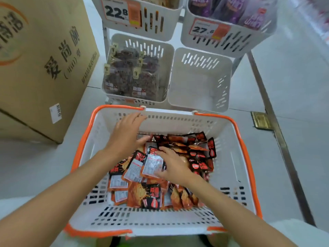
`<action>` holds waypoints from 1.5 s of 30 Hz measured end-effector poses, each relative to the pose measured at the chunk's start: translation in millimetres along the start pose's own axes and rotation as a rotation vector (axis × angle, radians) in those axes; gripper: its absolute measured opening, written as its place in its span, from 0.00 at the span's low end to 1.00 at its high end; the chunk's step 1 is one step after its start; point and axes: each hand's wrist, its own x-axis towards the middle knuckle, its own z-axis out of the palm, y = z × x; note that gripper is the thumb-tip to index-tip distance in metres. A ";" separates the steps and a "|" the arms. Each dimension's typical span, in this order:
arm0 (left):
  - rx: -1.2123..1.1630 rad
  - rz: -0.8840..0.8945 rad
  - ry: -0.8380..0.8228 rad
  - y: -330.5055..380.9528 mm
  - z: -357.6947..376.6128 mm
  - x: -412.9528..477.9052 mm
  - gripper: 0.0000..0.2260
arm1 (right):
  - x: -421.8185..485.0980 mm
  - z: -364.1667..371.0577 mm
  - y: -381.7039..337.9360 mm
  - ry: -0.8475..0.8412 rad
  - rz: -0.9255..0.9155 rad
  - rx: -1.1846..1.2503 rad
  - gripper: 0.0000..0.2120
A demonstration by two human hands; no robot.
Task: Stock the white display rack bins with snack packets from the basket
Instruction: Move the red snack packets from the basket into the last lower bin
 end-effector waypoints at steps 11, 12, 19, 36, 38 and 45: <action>-0.603 -0.626 -0.306 19.8 40.3 -41.8 0.44 | -17.0 -42.6 -12.3 0.469 0.108 0.474 0.08; -0.830 -0.713 -0.340 31.4 43.7 -37.8 0.42 | -25.5 -52.6 -14.3 0.459 0.105 0.625 0.09; -1.011 -0.692 -0.189 28.3 49.9 -17.2 0.09 | -59.4 -60.5 60.3 0.292 0.238 0.341 0.36; -1.184 -0.725 -0.216 -9.2 76.7 -22.7 0.40 | -20.7 -29.6 101.4 0.305 0.229 -0.424 0.14; -1.204 -0.718 -0.164 13.8 57.9 -19.4 0.37 | -26.0 -41.8 83.4 0.451 0.094 -0.491 0.12; -1.624 -0.820 -0.211 48.2 47.3 -16.6 0.25 | -36.4 -60.3 13.4 0.830 -0.458 -0.245 0.12</action>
